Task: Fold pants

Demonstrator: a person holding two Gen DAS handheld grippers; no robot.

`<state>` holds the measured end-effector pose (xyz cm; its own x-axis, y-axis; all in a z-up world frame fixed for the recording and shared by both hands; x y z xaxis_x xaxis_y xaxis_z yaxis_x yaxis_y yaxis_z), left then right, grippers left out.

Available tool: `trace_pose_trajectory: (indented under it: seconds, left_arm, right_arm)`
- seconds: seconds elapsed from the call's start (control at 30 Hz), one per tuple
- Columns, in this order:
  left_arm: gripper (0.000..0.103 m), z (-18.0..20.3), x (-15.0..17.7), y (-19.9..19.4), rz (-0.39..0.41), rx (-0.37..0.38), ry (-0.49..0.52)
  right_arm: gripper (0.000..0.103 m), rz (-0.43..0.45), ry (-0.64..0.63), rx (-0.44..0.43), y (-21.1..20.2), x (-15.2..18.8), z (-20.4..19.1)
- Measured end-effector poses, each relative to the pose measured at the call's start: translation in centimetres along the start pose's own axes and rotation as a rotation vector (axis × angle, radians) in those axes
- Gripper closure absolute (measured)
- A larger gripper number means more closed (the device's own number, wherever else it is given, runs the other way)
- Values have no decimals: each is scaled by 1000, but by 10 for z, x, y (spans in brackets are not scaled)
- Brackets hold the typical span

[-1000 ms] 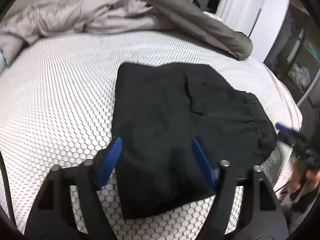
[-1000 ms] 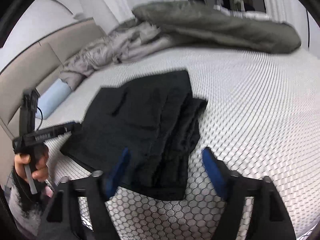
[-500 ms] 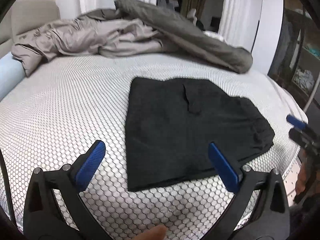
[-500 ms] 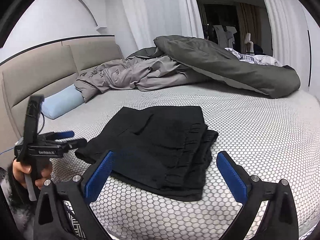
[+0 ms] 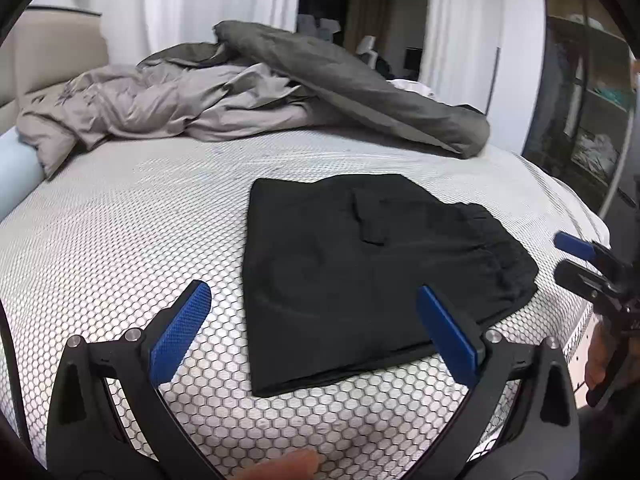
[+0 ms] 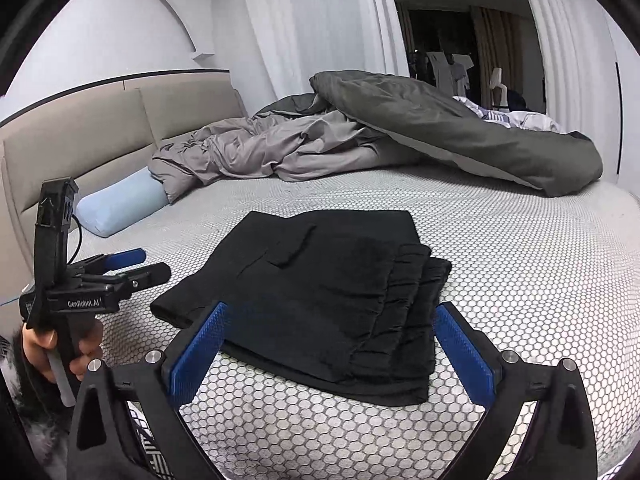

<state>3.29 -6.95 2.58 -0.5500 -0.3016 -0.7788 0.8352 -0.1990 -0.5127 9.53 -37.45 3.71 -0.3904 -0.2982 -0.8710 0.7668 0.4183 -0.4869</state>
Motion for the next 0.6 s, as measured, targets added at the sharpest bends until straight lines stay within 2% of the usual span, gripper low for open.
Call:
trace_pose_trajectory:
  seconds: [0.17, 0.6]
  left_arm:
    - [1, 12, 4, -1, 6, 13, 46]
    - [1, 13, 6, -1, -2, 19, 53]
  right_arm:
    - [0, 6, -10, -5, 0, 0, -2]
    - [0, 18, -14, -11, -1, 0, -5]
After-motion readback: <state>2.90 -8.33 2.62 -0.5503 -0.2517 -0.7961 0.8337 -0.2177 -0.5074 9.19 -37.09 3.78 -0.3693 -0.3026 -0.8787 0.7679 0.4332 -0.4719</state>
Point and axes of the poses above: each gripper's, at about its wrist camera, not at the fingertips, and y roughly the way its jaws point, z to its right, x to its underside, the point moved 2 cm from there along y, roughly the way its jaws point, and after that the axes turned 13 degrees about -y, right-handed, at the moved point
